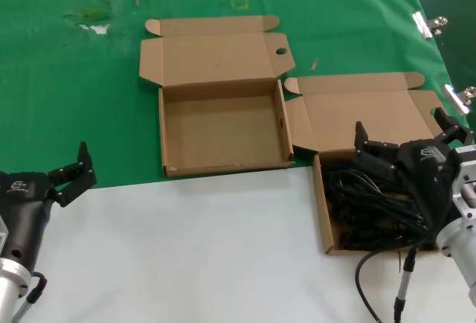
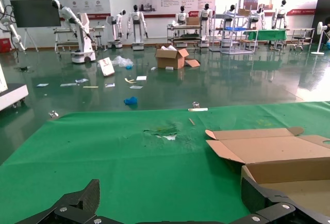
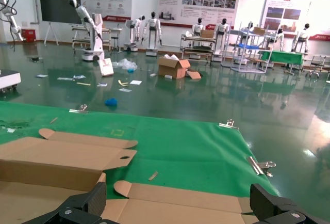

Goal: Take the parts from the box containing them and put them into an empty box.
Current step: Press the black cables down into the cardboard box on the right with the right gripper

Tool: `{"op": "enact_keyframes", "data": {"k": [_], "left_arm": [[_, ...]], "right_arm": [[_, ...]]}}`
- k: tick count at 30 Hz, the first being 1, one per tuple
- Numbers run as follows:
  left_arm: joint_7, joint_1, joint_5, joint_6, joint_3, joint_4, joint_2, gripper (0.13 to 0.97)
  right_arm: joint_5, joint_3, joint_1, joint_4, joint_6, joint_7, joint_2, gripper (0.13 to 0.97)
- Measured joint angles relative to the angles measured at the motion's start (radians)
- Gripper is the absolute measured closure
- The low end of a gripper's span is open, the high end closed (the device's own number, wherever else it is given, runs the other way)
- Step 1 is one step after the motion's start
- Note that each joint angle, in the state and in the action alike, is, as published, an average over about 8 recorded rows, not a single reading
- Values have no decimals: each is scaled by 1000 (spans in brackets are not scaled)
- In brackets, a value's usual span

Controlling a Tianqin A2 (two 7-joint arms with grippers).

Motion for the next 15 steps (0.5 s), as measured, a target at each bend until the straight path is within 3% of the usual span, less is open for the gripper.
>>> {"op": "enact_keyframes", "data": {"k": [15], "left_arm": [[0, 0, 0, 0, 0, 0, 0, 132]], "right_arm": [[0, 0, 0, 0, 0, 0, 0, 129]]}}
